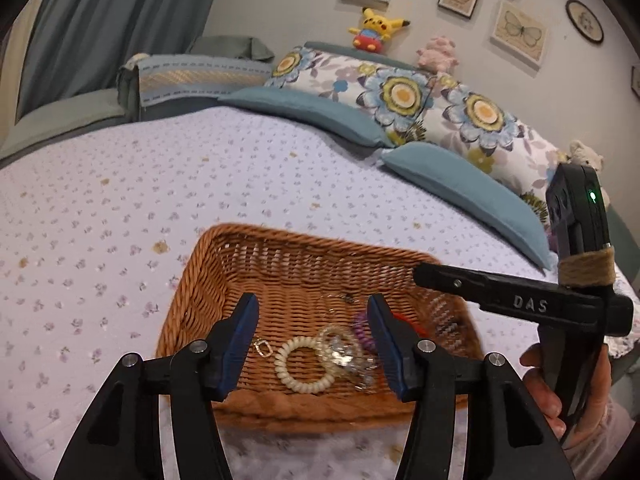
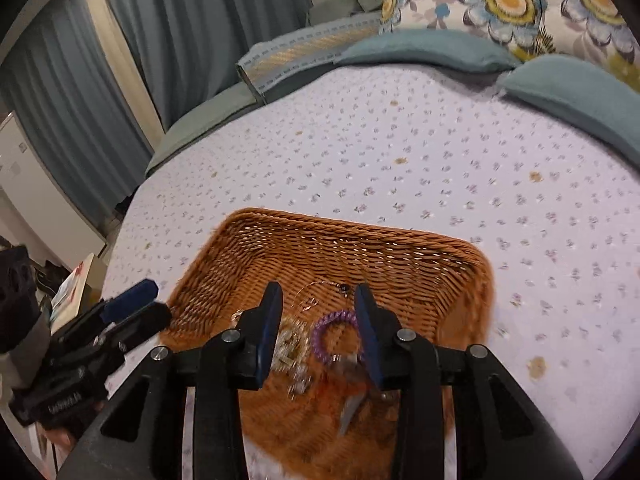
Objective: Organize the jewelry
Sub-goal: 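Move both grippers back toward the black watch and clear bead bracelet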
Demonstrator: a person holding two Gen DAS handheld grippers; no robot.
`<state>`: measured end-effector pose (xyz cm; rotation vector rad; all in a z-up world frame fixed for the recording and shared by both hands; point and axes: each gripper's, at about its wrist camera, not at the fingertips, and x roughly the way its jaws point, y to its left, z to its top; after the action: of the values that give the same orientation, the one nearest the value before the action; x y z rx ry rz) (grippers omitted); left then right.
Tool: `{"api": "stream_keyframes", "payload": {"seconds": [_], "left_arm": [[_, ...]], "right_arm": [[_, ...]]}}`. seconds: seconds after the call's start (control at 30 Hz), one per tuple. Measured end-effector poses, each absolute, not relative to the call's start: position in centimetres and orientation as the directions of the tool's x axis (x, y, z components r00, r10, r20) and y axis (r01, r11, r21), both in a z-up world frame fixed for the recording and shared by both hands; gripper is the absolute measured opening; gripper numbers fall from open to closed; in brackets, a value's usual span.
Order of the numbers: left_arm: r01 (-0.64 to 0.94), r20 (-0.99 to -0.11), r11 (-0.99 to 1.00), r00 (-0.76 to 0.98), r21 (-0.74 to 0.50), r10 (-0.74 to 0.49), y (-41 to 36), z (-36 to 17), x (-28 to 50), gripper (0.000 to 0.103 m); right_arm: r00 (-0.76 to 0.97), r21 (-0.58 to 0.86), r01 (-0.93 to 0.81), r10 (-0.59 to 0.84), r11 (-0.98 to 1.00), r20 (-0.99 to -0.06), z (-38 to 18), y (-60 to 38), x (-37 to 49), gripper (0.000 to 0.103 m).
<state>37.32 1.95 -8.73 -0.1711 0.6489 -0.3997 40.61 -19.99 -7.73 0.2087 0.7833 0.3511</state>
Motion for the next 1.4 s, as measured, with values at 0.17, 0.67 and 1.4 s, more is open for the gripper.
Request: {"api": "stream_keyframes", "payload": {"seconds": [0.17, 0.67, 1.4], "left_arm": [[0.33, -0.522, 0.899, 0.733, -0.288, -0.436, 2.6, -5.9, 32.9, 0.058], [0.3, -0.528, 0.88, 0.711, -0.369, -0.464, 4.9, -5.9, 18.4, 0.058], [0.234, -0.644, 0.899, 0.633, -0.37, -0.43, 3.7, -15.8, 13.8, 0.058]], "right_arm": [[0.684, 0.317, -0.246, 0.396, 0.916, -0.613, -4.6, -20.8, 35.1, 0.04], [0.726, 0.225, -0.221, 0.314, 0.949, -0.612, -3.8, -19.9, 16.7, 0.052], [0.624, 0.221, -0.073, 0.218, 0.972, -0.75, -14.7, -16.6, 9.4, 0.059]]}}
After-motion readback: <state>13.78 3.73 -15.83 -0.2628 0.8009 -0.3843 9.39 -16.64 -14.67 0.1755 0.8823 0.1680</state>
